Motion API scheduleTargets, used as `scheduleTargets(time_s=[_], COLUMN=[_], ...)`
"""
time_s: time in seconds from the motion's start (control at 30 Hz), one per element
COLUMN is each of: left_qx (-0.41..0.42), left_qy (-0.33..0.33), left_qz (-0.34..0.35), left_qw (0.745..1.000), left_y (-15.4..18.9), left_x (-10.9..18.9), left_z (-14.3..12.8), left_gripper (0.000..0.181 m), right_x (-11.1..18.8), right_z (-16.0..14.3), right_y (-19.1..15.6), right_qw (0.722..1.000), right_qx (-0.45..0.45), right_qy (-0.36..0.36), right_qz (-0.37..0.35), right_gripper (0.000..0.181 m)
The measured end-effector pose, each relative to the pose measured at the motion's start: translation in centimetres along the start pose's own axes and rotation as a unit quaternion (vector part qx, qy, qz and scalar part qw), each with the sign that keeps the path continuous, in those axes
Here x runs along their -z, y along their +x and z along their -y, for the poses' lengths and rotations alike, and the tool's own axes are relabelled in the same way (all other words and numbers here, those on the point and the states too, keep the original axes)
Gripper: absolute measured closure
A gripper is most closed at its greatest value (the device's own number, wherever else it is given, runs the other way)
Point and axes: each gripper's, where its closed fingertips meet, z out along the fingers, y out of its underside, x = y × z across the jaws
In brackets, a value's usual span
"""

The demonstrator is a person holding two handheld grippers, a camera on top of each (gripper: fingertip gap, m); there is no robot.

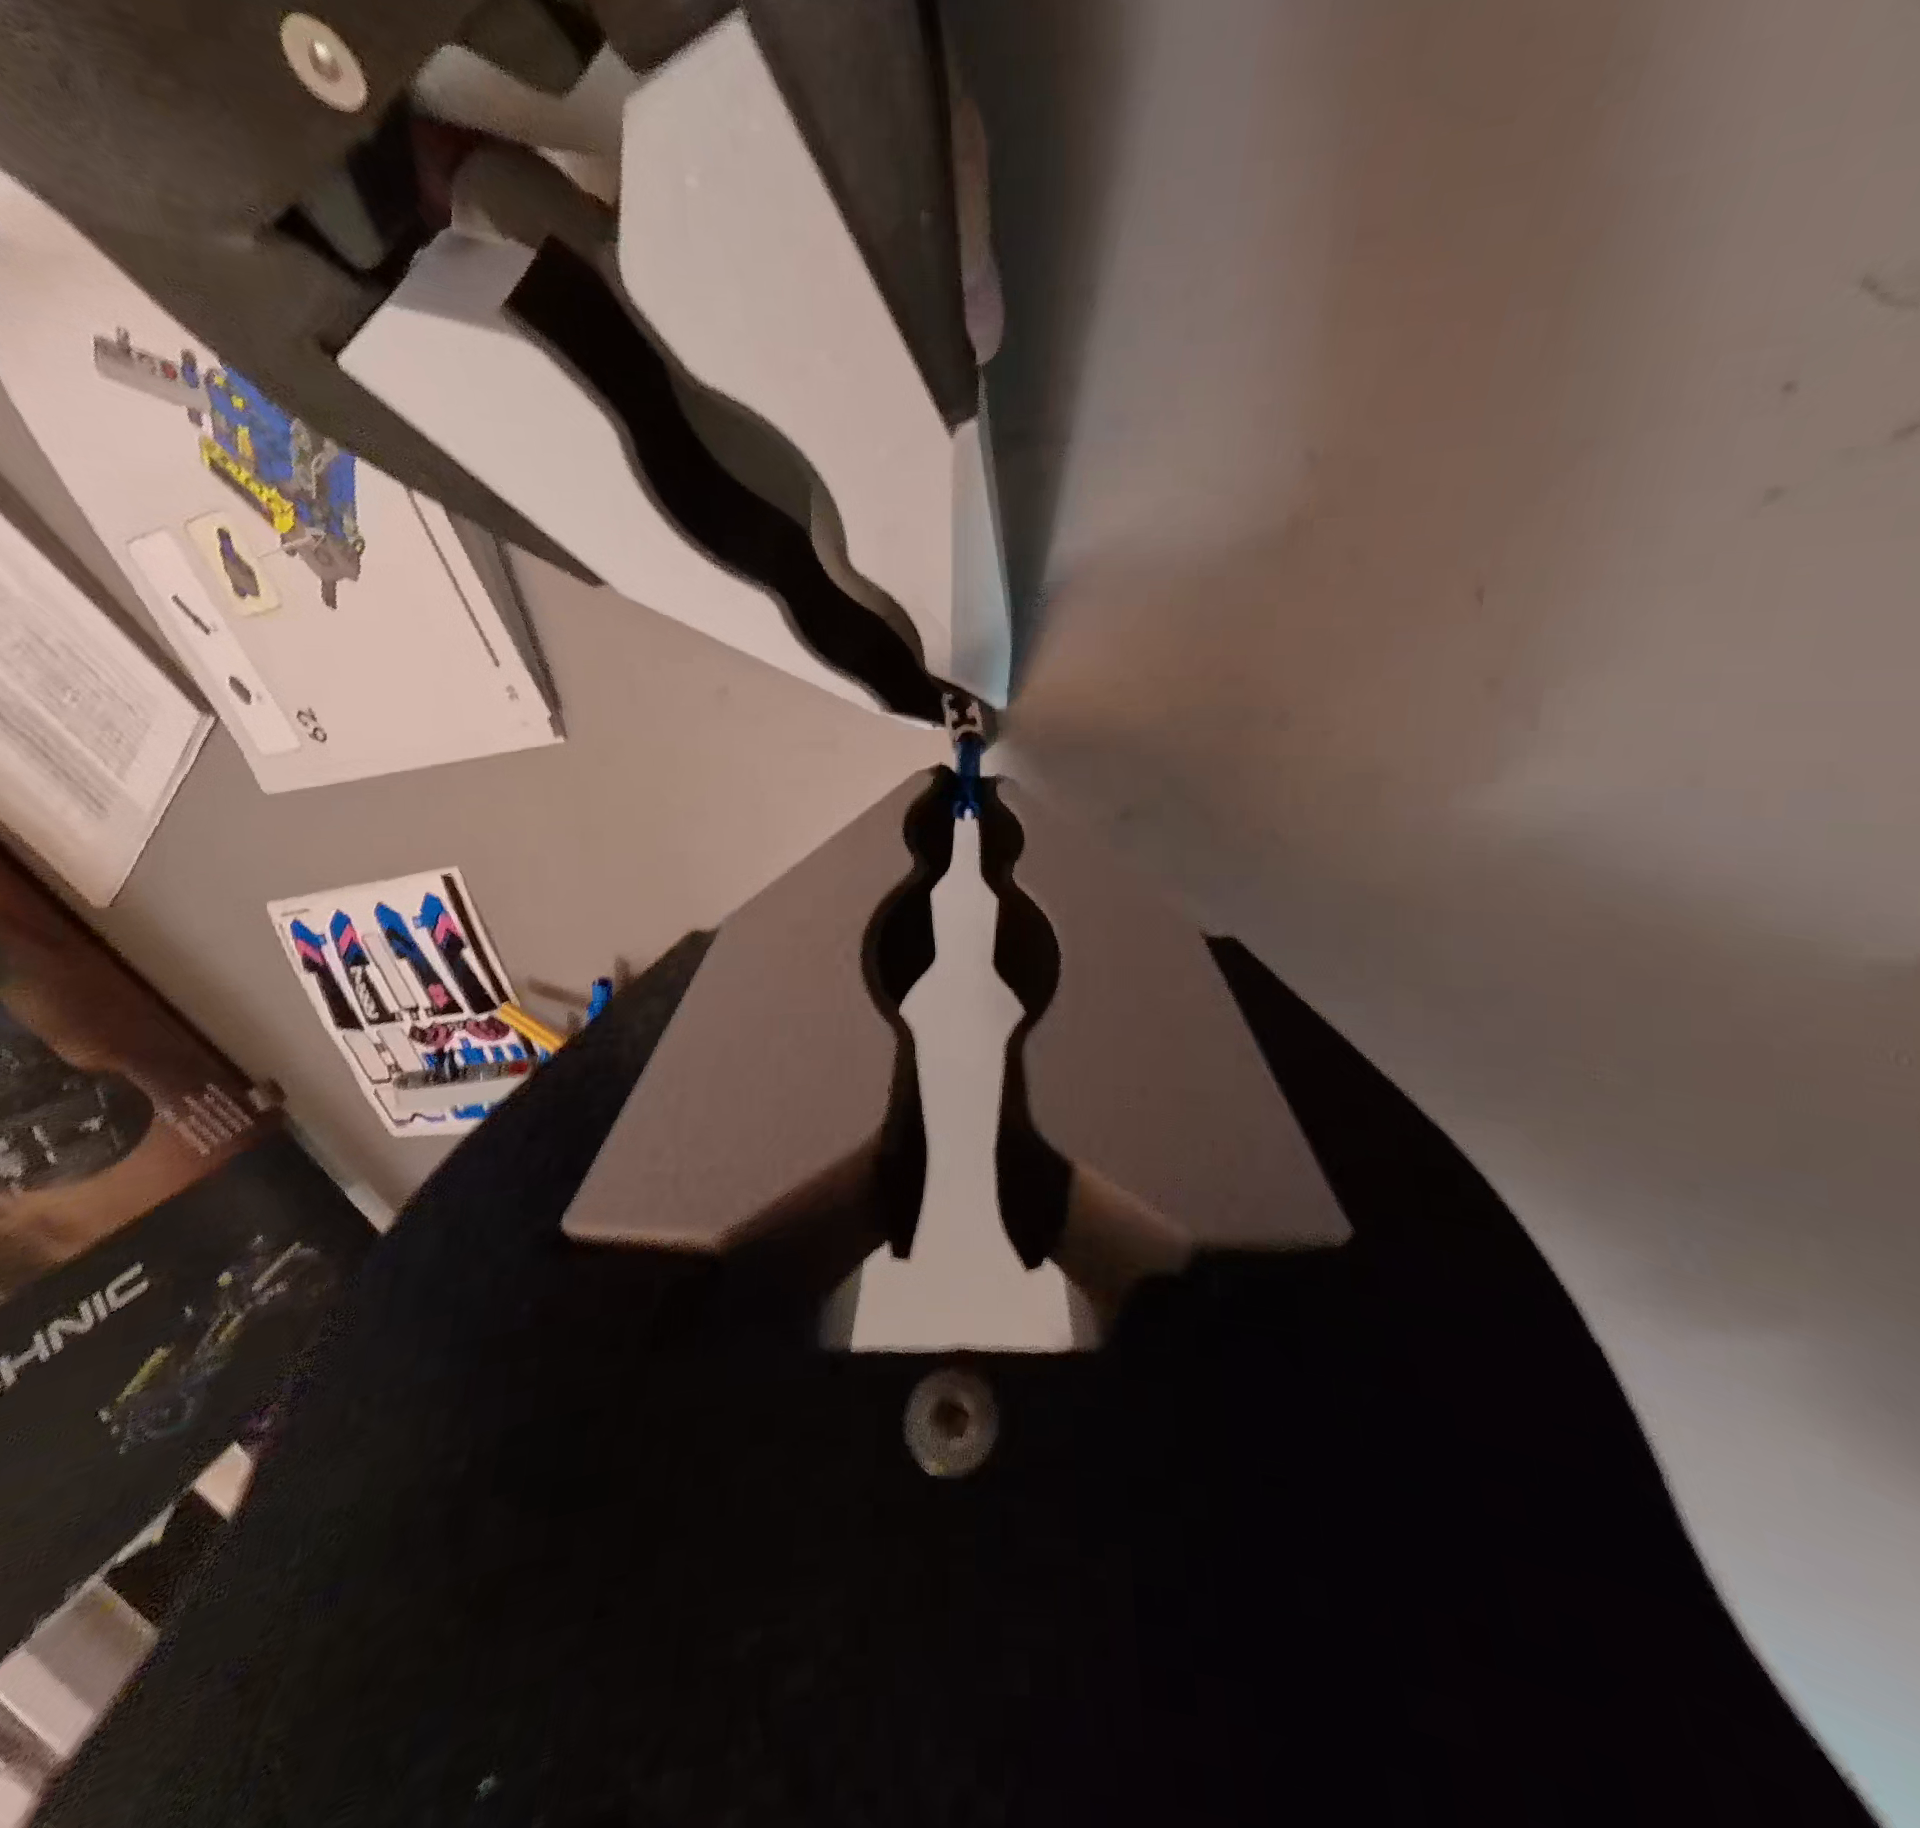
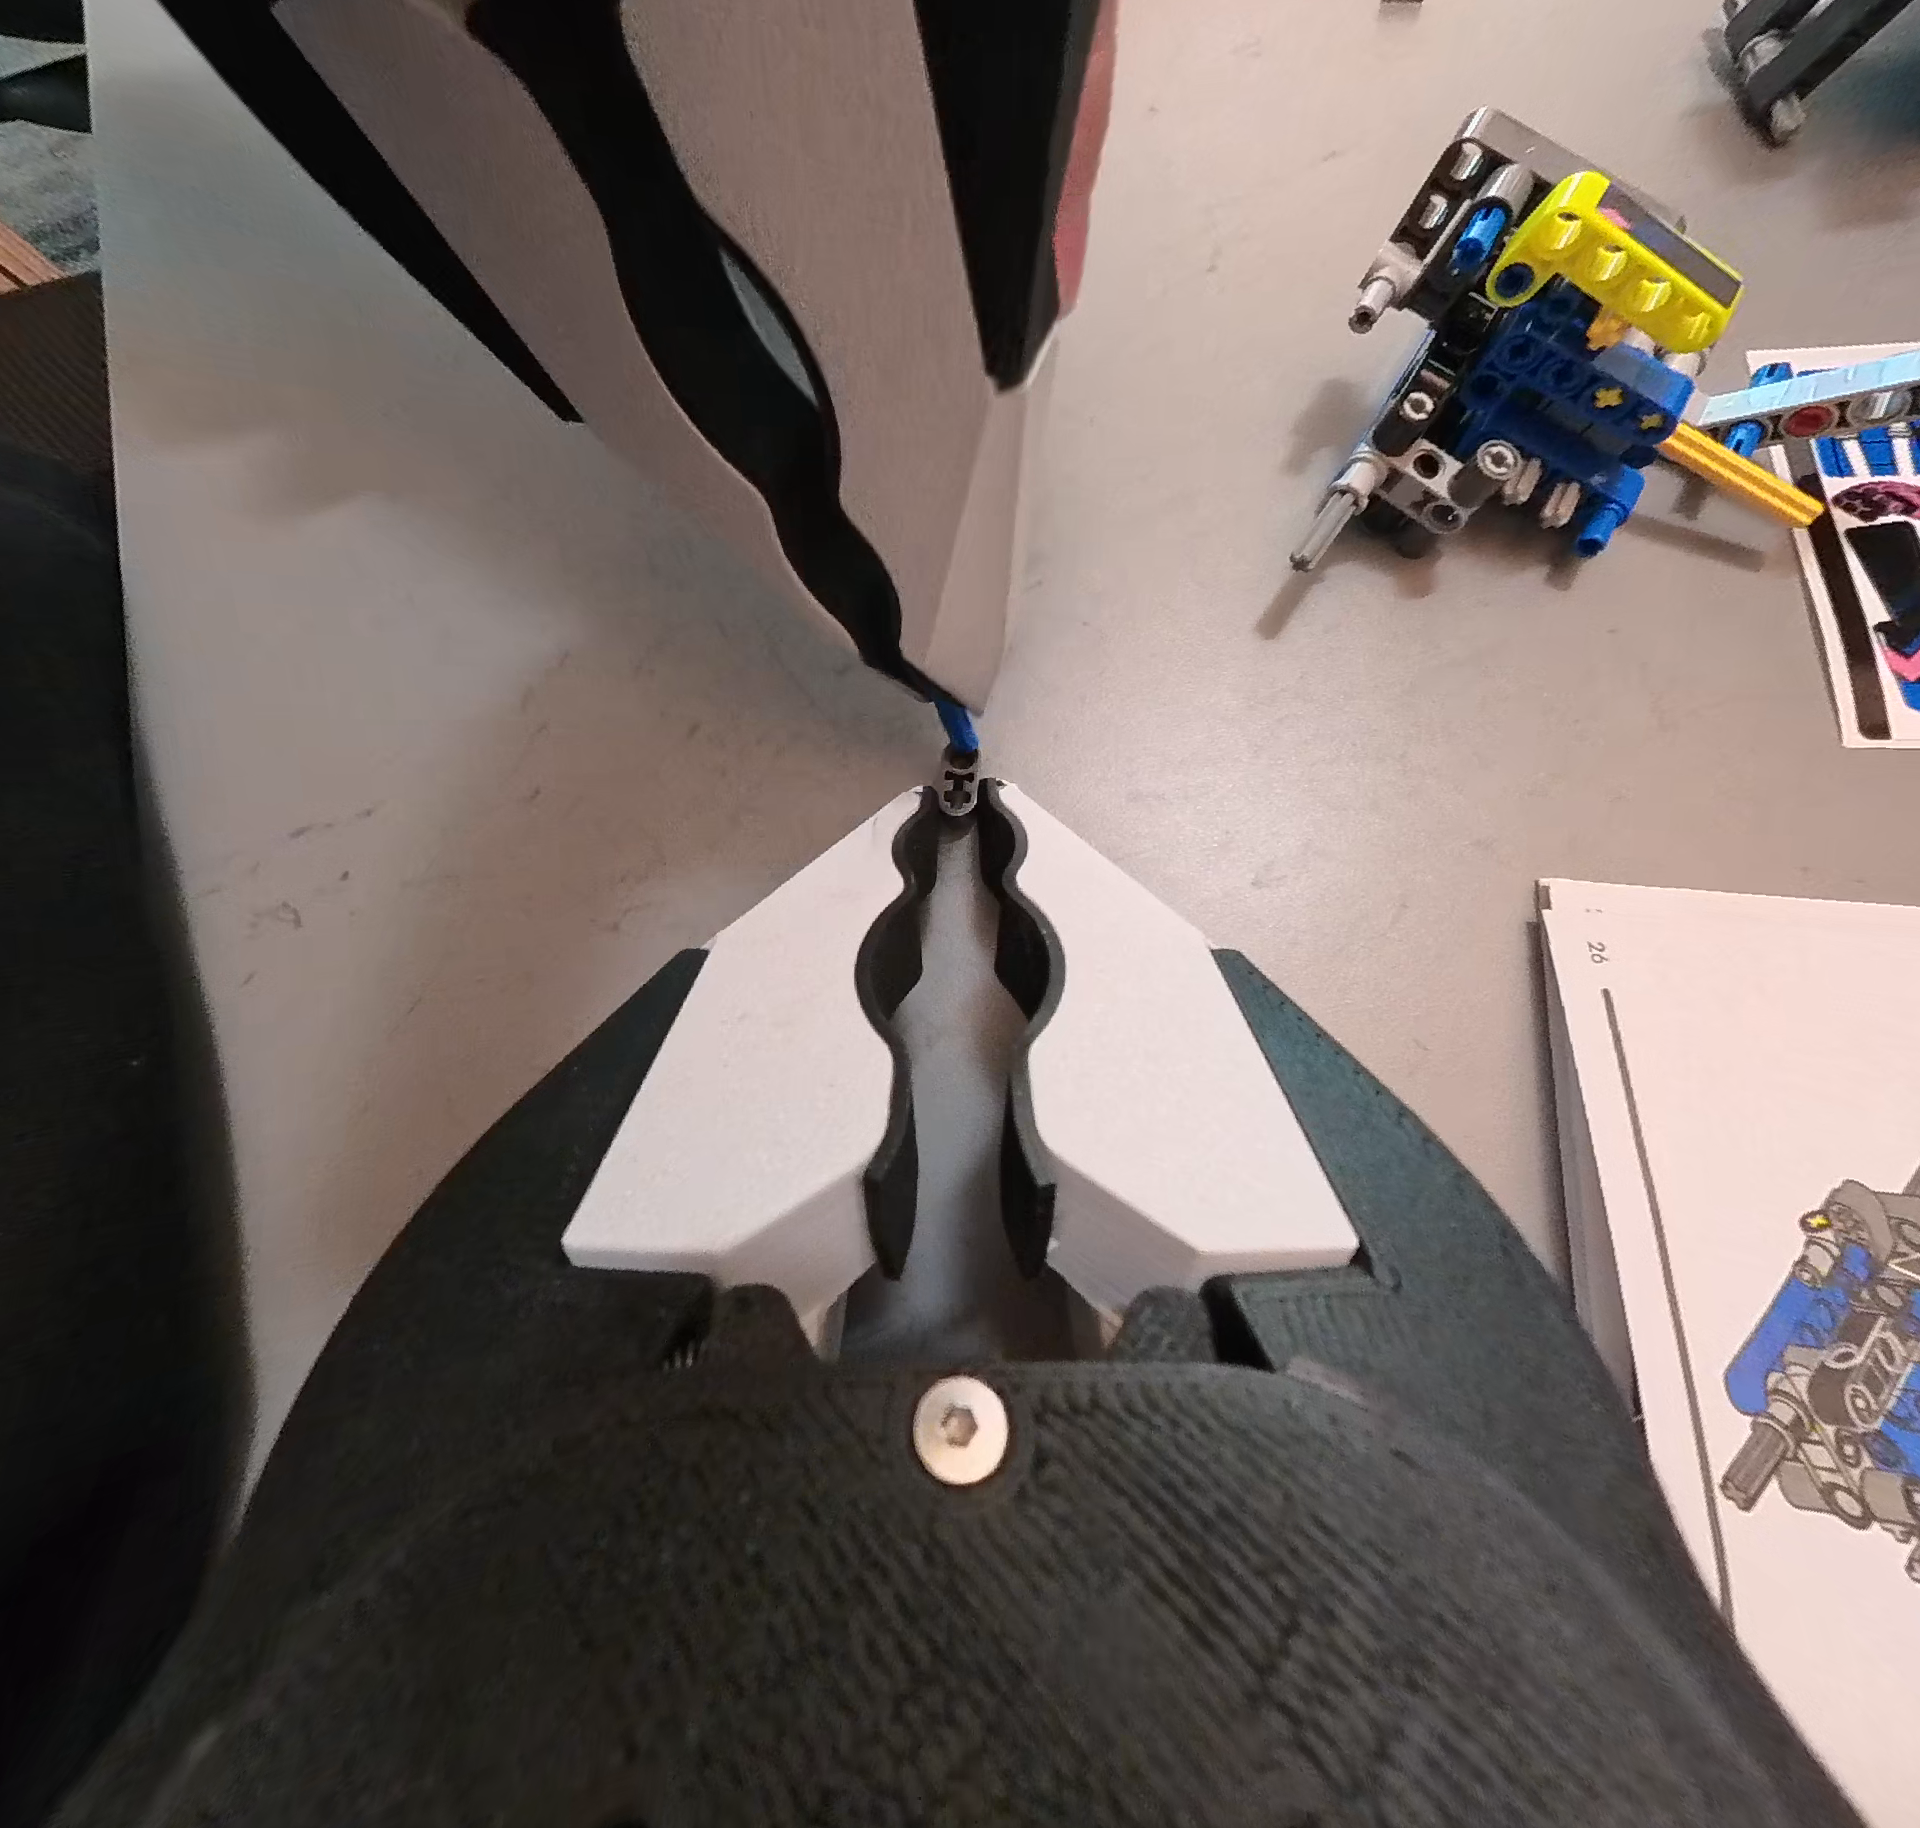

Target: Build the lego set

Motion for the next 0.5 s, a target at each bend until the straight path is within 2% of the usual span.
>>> scheduleTargets(time_s=[0.17,0.43,0.5], left_qx=[-0.029,-0.179,-0.18], left_qy=[-0.013,-0.082,-0.08], left_qz=[-0.022,-0.032,-0.053], left_qw=[0.999,0.98,0.979], left_y=[0.03,0.0,-0.05], left_x=[-0.23,-0.24,-0.25], left_z=[0.06,0.21,0.18], left_gripper=[0.18,0.18,0.18], right_x=[-0.02,-0.02,-0.02], right_z=[0.0,-0.04,-0.04], right_y=[-0.01,-0.01,0.0], right_qw=[1.0,1.0,1.0], right_qx=[0.001,0.003,0.004], right_qy=[0.0,-0.001,-0.001], right_qz=[0.0,-0.002,-0.003], right_gripper=[0.175,0.174,0.174])
